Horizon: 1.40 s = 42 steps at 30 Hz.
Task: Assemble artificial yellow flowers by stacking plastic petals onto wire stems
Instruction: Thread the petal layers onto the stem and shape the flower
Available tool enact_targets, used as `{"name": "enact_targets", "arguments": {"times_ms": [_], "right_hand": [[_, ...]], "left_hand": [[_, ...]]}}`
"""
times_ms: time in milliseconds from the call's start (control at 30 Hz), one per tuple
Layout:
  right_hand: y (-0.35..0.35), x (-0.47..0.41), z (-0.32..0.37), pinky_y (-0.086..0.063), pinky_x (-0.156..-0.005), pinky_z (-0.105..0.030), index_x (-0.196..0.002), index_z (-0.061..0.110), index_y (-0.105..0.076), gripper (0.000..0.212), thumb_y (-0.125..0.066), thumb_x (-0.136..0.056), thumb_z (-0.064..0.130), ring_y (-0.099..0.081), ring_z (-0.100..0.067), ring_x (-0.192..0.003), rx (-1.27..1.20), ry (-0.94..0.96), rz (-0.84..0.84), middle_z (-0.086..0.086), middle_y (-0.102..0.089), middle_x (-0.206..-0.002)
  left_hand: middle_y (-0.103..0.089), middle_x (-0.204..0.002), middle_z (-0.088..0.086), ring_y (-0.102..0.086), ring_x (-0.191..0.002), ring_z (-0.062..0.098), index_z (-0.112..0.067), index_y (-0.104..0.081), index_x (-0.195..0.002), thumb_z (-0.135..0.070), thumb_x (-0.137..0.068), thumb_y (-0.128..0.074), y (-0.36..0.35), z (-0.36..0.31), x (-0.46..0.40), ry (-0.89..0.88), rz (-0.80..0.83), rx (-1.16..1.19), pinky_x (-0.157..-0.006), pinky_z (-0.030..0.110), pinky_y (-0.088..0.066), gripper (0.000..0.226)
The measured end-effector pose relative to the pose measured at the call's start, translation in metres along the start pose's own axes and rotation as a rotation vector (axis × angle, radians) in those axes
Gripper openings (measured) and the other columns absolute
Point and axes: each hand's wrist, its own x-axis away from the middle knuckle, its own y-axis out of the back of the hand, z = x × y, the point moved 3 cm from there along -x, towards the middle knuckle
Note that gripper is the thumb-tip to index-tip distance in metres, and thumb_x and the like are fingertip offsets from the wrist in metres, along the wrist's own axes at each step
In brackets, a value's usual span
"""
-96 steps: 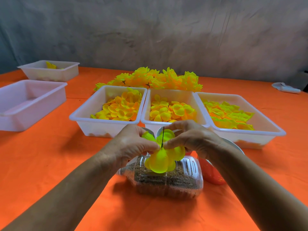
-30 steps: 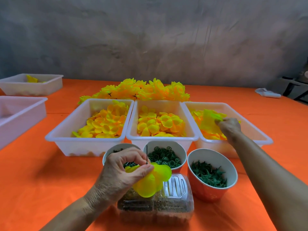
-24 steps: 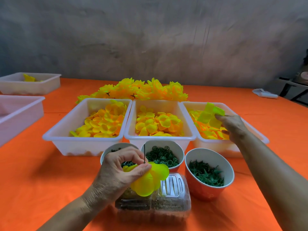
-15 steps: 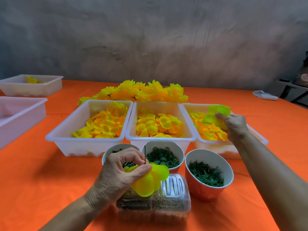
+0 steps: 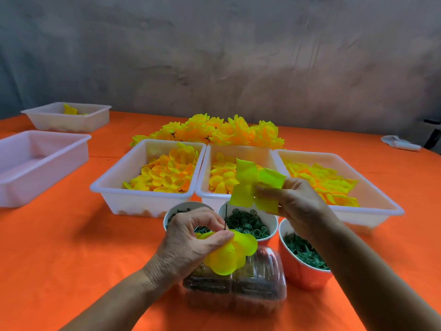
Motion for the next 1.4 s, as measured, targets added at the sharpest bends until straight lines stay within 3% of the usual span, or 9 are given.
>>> {"name": "enact_targets", "arguments": {"times_ms": [100,200,333,600,967,1100,1267,1400], "right_hand": [[-0.023,0.012,-0.003,-0.056,-0.061,-0.026,-0.078,0.008,-0.073,0.009,-0.068,-0.072,0.012,-0.068,-0.015,-0.065,0.064,0.024,0.083,-0.009,-0.073,-0.075],[-0.037,0.022,-0.002,-0.054,-0.071,-0.036,-0.082,0.004,-0.073,0.024,-0.070,-0.065,0.021,-0.066,-0.024,-0.073,0.098,0.045,0.154,-0.021,-0.072,-0.084],[-0.044,0.031,0.000,-0.053,-0.057,-0.025,-0.074,0.009,-0.075,0.014,-0.071,-0.066,0.020,-0.067,-0.017,-0.063,0.070,0.080,0.230,-0.010,-0.072,-0.073],[-0.044,0.034,0.000,-0.057,-0.066,-0.033,-0.083,0.006,-0.075,0.021,-0.070,-0.066,0.017,-0.069,-0.025,-0.074,-0.038,0.028,0.278,-0.016,-0.073,-0.086],[-0.047,0.043,0.009,-0.053,-0.058,-0.023,-0.078,0.010,-0.075,0.011,-0.076,-0.069,0.017,-0.064,-0.014,-0.063,0.073,0.187,0.220,-0.007,-0.071,-0.069],[-0.047,0.044,0.012,-0.053,-0.059,-0.022,-0.077,0.018,-0.077,0.012,-0.071,-0.067,0.020,-0.066,-0.011,-0.063,0.118,0.261,0.201,-0.002,-0.072,-0.069],[-0.045,0.049,0.016,-0.056,-0.064,-0.031,-0.080,0.019,-0.076,0.008,-0.076,-0.072,0.019,-0.068,-0.012,-0.072,0.440,0.596,0.103,0.002,-0.073,-0.076],[-0.048,0.054,0.018,-0.053,-0.062,-0.039,-0.086,0.006,-0.076,0.023,-0.071,-0.067,-0.005,-0.068,-0.021,-0.076,0.880,1.012,0.037,-0.004,-0.072,-0.083]], "left_hand": [[-0.069,-0.076,0.004,-0.065,-0.075,0.015,-0.023,-0.066,-0.060,-0.022,-0.068,-0.081,0.004,-0.010,0.004,-0.050,-0.031,-0.032,-0.073,0.022,-0.049,0.017],[-0.067,-0.072,0.001,-0.063,-0.073,0.012,-0.022,-0.067,-0.060,-0.016,-0.071,-0.082,0.005,-0.013,0.005,-0.020,-0.033,-0.049,-0.072,0.023,-0.047,0.020],[-0.063,-0.066,-0.010,-0.059,-0.069,0.005,-0.028,-0.065,-0.057,-0.029,-0.067,-0.080,0.005,-0.012,0.005,-0.001,-0.052,-0.053,-0.068,0.020,-0.044,0.018],[-0.069,-0.077,0.000,-0.065,-0.079,0.016,-0.031,-0.069,-0.061,-0.034,-0.063,-0.080,0.005,-0.012,0.006,0.041,-0.067,-0.011,-0.078,0.042,-0.052,0.012],[-0.068,-0.074,-0.009,-0.062,-0.074,0.003,-0.033,-0.068,-0.060,-0.027,-0.067,-0.083,0.006,-0.012,0.006,0.057,-0.066,-0.062,-0.074,0.025,-0.050,0.018],[-0.067,-0.074,-0.013,-0.062,-0.073,0.001,-0.035,-0.068,-0.061,-0.038,-0.063,-0.078,0.005,-0.011,0.006,0.072,-0.068,-0.050,-0.073,0.025,-0.052,0.011],[-0.067,-0.071,-0.014,-0.062,-0.071,0.001,-0.037,-0.068,-0.061,-0.046,-0.059,-0.077,0.005,-0.010,0.006,0.066,-0.083,-0.047,-0.072,0.024,-0.052,0.013],[-0.069,-0.072,-0.005,-0.060,-0.069,0.002,-0.019,-0.074,-0.069,-0.046,-0.058,-0.075,0.004,-0.011,0.006,0.059,-0.056,-0.024,-0.068,0.026,-0.051,0.029]]}}
